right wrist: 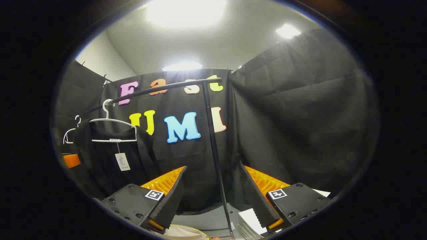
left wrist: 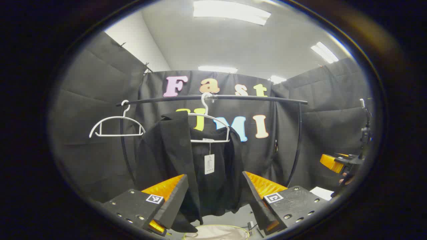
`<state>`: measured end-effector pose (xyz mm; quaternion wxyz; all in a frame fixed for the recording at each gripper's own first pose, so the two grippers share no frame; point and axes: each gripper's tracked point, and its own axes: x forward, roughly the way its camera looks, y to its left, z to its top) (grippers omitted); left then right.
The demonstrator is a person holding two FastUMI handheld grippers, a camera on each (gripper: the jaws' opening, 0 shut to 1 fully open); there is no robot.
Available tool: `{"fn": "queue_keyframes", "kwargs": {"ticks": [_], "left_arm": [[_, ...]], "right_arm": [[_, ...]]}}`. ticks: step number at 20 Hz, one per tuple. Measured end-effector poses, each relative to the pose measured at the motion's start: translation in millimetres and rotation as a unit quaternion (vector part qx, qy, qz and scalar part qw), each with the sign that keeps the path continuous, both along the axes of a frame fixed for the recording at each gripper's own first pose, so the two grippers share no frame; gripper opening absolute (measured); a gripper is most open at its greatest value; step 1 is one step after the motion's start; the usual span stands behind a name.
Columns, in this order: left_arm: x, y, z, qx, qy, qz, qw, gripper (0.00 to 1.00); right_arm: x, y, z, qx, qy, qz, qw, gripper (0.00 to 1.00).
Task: Grasp the clothes on the hanger with both hands and then place them into the laundry hamper below.
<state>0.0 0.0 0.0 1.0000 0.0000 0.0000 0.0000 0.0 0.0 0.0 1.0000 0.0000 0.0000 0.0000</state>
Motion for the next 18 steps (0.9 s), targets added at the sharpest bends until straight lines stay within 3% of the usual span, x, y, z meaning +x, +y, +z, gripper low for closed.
{"fn": "queue_keyframes", "kwargs": {"ticks": [18], "left_arm": [[1.2,4.5,-9.5,-0.006,0.006,0.000,1.000,0.94]], "right_arm": [[-1.7,18.4,-7.3,-0.007,0.018,0.020,1.000,0.98]]}}
